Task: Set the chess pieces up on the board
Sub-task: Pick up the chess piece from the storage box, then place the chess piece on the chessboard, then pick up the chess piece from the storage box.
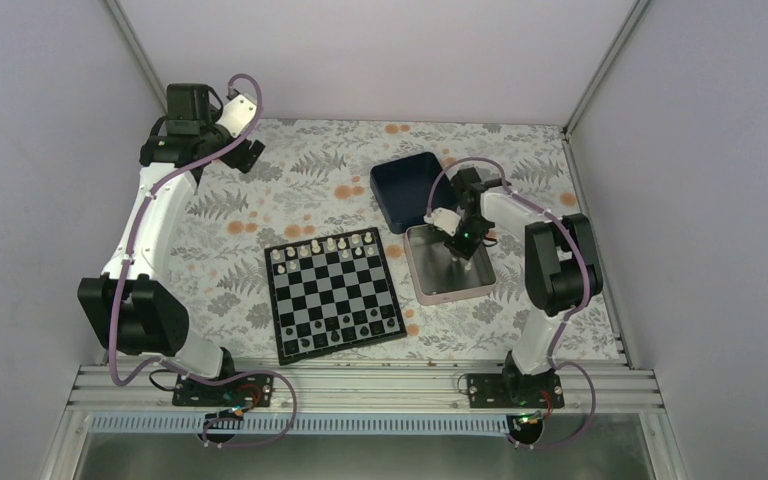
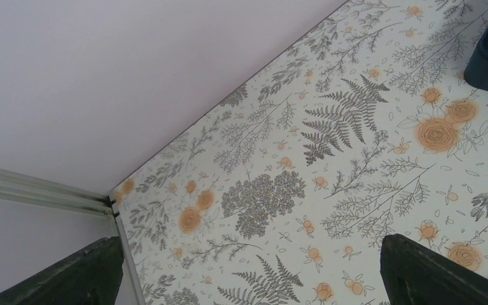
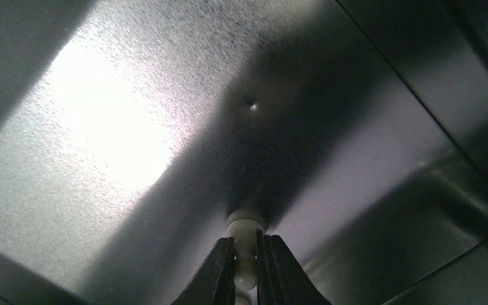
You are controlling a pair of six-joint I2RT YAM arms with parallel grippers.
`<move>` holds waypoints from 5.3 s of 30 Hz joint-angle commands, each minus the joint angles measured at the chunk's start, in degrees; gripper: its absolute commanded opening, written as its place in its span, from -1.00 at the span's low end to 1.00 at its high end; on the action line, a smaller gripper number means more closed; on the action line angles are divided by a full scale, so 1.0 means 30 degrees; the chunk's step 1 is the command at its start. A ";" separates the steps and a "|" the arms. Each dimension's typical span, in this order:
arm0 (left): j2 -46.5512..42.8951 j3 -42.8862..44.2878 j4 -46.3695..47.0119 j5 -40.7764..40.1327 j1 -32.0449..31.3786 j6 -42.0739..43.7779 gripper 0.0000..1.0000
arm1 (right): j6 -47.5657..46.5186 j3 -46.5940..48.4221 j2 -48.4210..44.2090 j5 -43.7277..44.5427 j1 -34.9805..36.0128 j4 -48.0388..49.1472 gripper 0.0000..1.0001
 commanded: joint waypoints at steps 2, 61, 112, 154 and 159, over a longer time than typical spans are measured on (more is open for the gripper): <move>-0.0502 0.0086 -0.0018 0.0390 0.0060 -0.0171 1.00 | 0.0368 0.0365 -0.0685 0.0779 0.0768 -0.0483 -0.87; -0.1721 -0.0256 -0.0249 0.1444 0.0331 0.0334 1.00 | -0.0008 1.6731 1.0064 0.1665 1.2745 -0.4531 -0.91; -0.2529 -0.1336 0.0306 0.1612 0.0476 0.0972 1.00 | 0.0160 0.5188 -0.2327 0.2065 0.4352 -0.3444 0.04; -0.2267 -0.1161 -0.0130 0.2638 0.0507 0.0907 1.00 | -0.0160 -0.1178 -0.2519 0.1424 -0.0498 -0.1054 -0.87; -0.2252 -0.1034 -0.0207 0.2863 0.0507 0.0964 1.00 | 0.0587 0.2265 -0.2395 0.1947 0.1657 -0.2844 -0.88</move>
